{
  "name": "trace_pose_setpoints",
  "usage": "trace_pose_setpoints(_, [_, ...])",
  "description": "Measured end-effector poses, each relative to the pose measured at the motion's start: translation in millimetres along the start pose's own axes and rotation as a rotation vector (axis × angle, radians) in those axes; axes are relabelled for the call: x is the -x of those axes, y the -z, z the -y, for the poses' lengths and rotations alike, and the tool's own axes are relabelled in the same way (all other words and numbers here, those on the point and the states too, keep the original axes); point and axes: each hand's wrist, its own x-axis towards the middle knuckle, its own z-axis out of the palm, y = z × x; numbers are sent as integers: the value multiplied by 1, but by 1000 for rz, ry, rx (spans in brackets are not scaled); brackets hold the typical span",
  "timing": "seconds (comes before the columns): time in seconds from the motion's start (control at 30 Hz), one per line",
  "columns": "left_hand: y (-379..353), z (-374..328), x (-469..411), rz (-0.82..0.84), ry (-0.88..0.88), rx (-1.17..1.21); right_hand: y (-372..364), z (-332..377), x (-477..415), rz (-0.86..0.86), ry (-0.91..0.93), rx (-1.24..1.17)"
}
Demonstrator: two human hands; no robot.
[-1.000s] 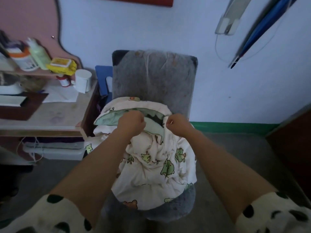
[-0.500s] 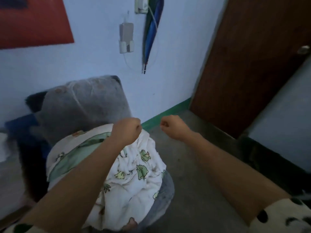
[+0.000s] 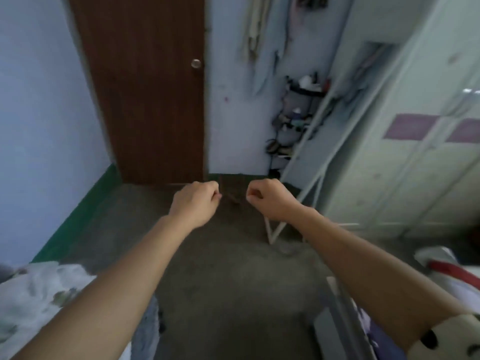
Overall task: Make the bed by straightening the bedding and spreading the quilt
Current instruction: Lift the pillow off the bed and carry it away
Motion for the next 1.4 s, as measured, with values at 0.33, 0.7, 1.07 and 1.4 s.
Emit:
trace_pose_setpoints(0.33, [-80, -322, -8, 141, -575, 148, 136, -178, 281, -296, -568, 126])
trace_pose_setpoints(0.7, [-141, -568, 91, 263, -945, 275, 195, -243, 542, -470, -966, 180])
trace_pose_setpoints(1.07, [-200, -708, 82, 334, -1172, 287, 210, -329, 628, -570, -1195, 219])
trace_pose_setpoints(1.4, [-299, -829, 49, 550, -1216, 352, 214, -446, 666, -628, -1374, 108])
